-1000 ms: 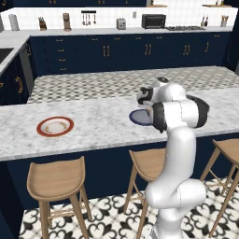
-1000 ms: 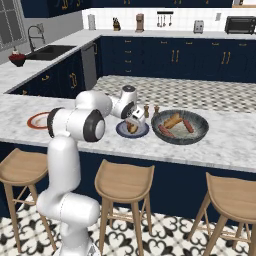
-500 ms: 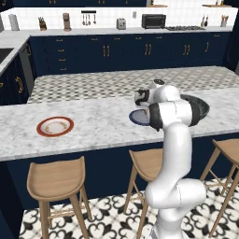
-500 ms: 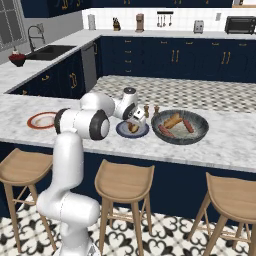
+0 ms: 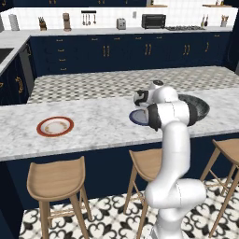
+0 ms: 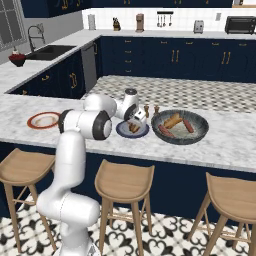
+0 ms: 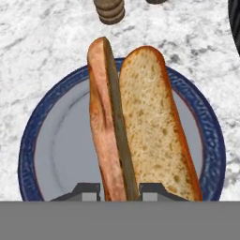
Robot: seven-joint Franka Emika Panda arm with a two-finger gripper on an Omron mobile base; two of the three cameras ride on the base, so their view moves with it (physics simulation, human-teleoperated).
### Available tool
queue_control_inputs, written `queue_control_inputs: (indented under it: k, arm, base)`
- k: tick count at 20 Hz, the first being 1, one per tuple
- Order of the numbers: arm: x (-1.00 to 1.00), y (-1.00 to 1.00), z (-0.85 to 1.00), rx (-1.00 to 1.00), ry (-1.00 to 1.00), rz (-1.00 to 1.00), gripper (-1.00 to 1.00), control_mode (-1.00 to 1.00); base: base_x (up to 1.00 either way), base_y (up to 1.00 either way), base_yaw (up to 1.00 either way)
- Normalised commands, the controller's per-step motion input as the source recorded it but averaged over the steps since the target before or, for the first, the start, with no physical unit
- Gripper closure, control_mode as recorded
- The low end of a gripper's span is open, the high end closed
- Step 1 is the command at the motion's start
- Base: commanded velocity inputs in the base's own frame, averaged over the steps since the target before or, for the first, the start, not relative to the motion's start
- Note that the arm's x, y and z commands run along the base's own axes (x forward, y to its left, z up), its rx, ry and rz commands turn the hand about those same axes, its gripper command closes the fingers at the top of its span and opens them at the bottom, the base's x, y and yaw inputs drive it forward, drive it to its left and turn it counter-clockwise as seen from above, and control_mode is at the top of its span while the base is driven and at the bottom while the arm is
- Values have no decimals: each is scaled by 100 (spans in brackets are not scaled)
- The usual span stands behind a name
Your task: Place one bun and one sausage from the bowl on each plate.
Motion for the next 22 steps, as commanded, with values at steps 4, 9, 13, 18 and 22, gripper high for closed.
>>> queue_control_inputs:
  k: [4, 9, 13, 18, 22]
  arm:
    - [1, 0, 0, 0, 0, 0, 100, -100]
    - [0, 0, 0, 0, 0, 0, -100, -100]
    - [0, 0, 0, 0, 0, 0, -100, -100]
    - [0, 0, 0, 0, 0, 0, -100, -100]
    - [-17, 0, 13, 0, -2, 3, -100, -100]
  base:
    - [0, 0, 0]
    - [0, 0, 0]
    - [0, 0, 0]
    - [0, 0, 0]
    - [0, 0, 0]
